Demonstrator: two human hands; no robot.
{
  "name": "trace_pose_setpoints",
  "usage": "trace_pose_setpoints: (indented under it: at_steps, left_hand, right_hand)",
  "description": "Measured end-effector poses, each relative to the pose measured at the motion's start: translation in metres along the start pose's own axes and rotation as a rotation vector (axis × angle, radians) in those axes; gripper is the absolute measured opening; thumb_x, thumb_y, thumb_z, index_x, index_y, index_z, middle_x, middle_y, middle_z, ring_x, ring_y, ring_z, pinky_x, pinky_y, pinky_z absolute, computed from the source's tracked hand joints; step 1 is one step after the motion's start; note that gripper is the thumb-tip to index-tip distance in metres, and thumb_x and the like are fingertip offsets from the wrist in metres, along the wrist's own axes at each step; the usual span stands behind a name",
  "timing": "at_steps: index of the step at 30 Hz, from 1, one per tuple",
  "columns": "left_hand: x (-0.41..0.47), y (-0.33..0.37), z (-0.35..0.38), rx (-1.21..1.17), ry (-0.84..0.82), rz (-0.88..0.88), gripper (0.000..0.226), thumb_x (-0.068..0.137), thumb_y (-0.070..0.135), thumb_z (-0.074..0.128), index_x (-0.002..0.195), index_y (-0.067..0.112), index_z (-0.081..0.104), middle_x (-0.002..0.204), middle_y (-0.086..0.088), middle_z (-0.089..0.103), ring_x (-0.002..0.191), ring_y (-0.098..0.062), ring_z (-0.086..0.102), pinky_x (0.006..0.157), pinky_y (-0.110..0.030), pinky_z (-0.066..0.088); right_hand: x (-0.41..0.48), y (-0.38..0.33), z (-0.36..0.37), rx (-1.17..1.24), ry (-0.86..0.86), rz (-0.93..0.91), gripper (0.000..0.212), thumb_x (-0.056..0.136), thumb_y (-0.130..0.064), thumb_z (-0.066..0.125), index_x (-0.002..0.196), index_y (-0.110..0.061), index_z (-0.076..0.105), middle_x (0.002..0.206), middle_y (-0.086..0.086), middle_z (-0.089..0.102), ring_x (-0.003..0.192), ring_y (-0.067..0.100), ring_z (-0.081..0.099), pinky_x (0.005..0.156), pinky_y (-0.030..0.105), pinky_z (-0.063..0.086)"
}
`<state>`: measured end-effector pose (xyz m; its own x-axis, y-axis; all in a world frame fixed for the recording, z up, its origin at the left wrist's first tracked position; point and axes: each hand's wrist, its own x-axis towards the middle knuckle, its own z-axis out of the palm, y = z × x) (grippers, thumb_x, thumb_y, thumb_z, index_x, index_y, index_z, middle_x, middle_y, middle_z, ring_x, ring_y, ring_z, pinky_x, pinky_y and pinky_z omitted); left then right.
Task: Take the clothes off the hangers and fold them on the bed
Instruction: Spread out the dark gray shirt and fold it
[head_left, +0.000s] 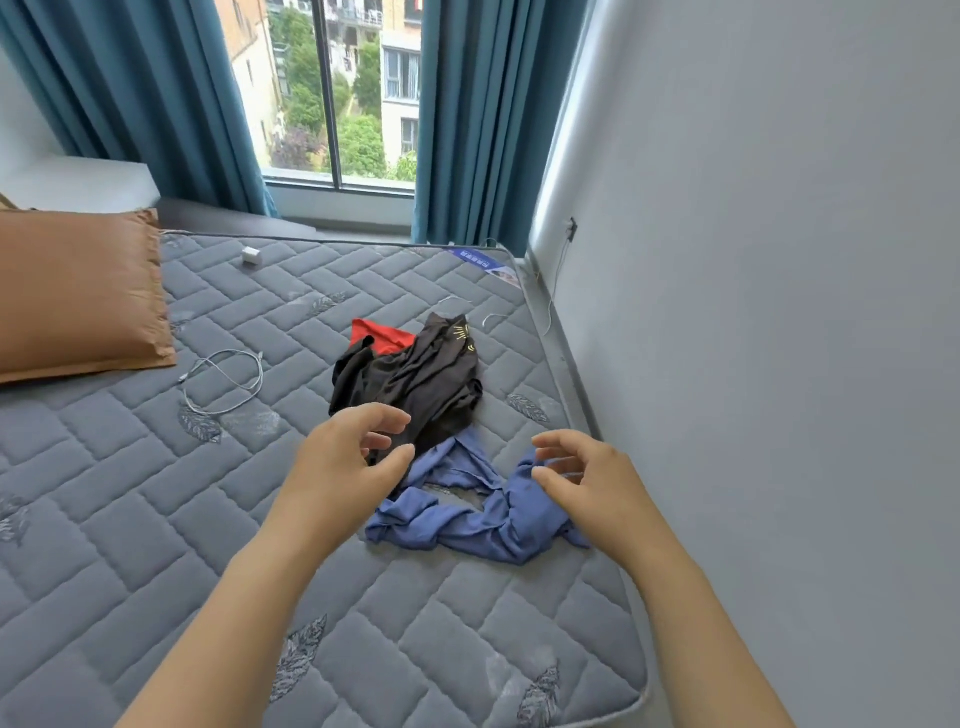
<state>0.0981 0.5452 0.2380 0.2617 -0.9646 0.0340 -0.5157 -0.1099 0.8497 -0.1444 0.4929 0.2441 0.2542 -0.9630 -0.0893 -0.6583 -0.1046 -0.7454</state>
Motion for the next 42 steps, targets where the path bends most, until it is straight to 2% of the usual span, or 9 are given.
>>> trace_pose_setpoints:
  at_steps: [6,12,22,27,31,34,42]
  left_hand:
    - [0.001,0.038,0.087,-0.012,0.049,-0.092,0.021,0.084,0.014,0.068,0.103,0.021,0.067,0.105,0.007,0.066,0.094,-0.010,0.062,0.083,-0.032,0.051]
    - [-0.007,0.030,0.118,0.017,0.046,-0.156,0.022,0.082,0.017,0.069,0.100,0.028,0.065,0.104,0.012,0.066,0.091,-0.002,0.061,0.080,-0.024,0.048]
    - [0.005,-0.044,0.124,0.066,0.019,-0.264,0.021,0.084,0.018,0.066,0.105,0.023,0.066,0.105,0.011,0.065,0.091,-0.003,0.061,0.079,-0.023,0.046]
    - [0.008,-0.090,0.135,0.090,-0.005,-0.329,0.021,0.084,0.016,0.066,0.104,0.023,0.065,0.103,0.010,0.064,0.089,-0.006,0.061,0.075,-0.021,0.042]
    - [0.004,-0.121,0.150,0.107,-0.075,-0.397,0.020,0.085,0.017,0.066,0.103,0.026,0.063,0.103,0.011,0.064,0.089,-0.007,0.060,0.077,-0.023,0.044]
    - [0.009,-0.143,0.159,0.119,-0.095,-0.426,0.019,0.085,0.019,0.066,0.102,0.028,0.063,0.102,0.012,0.063,0.089,-0.005,0.060,0.079,-0.025,0.047]
    - [0.053,-0.209,0.206,0.114,-0.036,-0.507,0.023,0.085,0.020,0.066,0.108,0.020,0.064,0.104,0.007,0.063,0.092,-0.010,0.059,0.083,-0.026,0.047]
  right_hand:
    - [0.036,0.054,-0.065,-0.071,-0.071,-0.079,0.027,0.088,-0.013,0.064,0.113,-0.021,0.065,0.102,-0.007,0.067,0.090,0.007,0.064,0.085,0.025,0.052]
    - [0.051,0.083,-0.071,-0.090,-0.167,-0.093,0.029,0.088,-0.013,0.062,0.116,-0.017,0.065,0.105,-0.004,0.068,0.093,0.009,0.064,0.087,0.026,0.052]
    - [0.072,0.112,-0.009,-0.175,-0.301,-0.045,0.030,0.088,-0.015,0.059,0.116,-0.024,0.065,0.106,-0.012,0.065,0.094,0.004,0.062,0.086,0.024,0.051]
    - [0.088,0.129,0.027,-0.204,-0.337,-0.016,0.031,0.088,-0.014,0.057,0.118,-0.022,0.064,0.110,-0.009,0.066,0.097,0.005,0.061,0.088,0.028,0.051]
    - [0.092,0.150,0.053,-0.236,-0.389,0.012,0.033,0.088,-0.015,0.058,0.120,-0.019,0.064,0.108,-0.007,0.066,0.095,0.009,0.062,0.089,0.031,0.051]
    - [0.105,0.165,0.070,-0.246,-0.421,0.009,0.033,0.089,-0.016,0.058,0.121,-0.019,0.064,0.105,-0.007,0.066,0.092,0.009,0.061,0.087,0.027,0.050]
    - [0.159,0.208,0.129,-0.259,-0.436,-0.031,0.036,0.091,-0.019,0.055,0.126,-0.021,0.060,0.117,-0.007,0.064,0.103,0.005,0.058,0.091,0.024,0.046]
